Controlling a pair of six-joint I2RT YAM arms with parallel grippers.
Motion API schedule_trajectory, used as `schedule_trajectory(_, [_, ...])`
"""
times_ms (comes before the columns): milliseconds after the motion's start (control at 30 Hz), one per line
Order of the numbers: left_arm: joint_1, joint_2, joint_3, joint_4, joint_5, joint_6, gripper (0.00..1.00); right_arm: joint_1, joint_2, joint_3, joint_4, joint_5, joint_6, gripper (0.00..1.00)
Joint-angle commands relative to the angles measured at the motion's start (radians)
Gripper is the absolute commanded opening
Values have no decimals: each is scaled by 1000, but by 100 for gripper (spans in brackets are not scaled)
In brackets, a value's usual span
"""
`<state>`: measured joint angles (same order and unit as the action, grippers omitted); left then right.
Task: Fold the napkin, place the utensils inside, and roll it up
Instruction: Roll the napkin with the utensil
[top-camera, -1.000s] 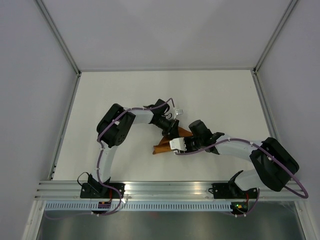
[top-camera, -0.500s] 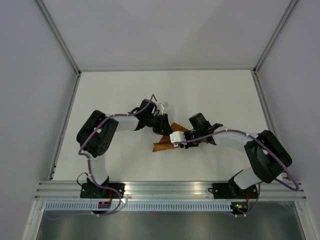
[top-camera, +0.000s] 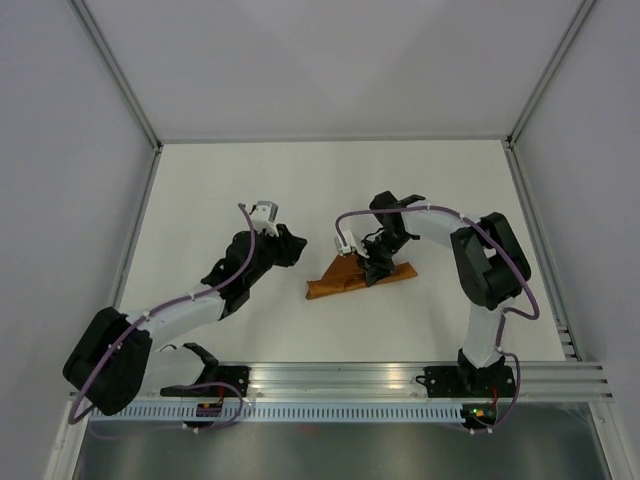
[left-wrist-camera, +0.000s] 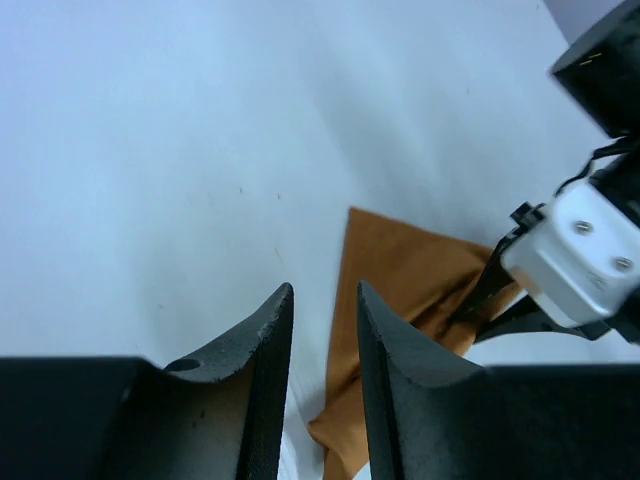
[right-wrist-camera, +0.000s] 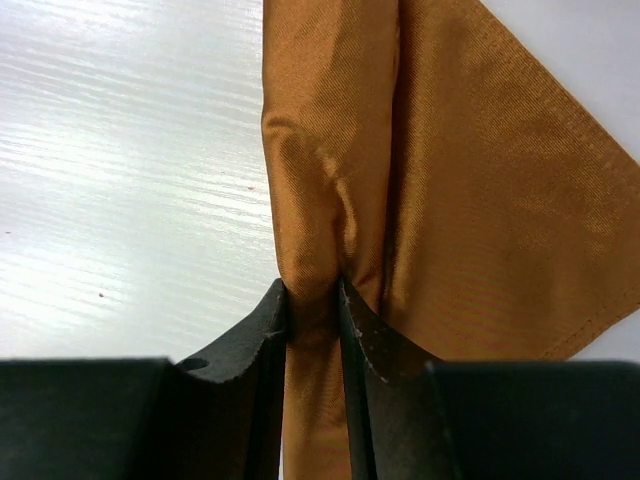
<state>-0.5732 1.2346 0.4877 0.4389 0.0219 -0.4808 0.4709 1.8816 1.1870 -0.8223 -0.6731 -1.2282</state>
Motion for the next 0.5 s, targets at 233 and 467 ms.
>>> schedule_trajectory(233, [-362, -80, -32, 282, -339, 689, 41, -38, 344, 232, -376, 33, -47, 18])
schedule_trajectory(467, [-531, 123, -18, 348, -336, 945, 50, -43, 404, 287, -408, 36, -33, 18])
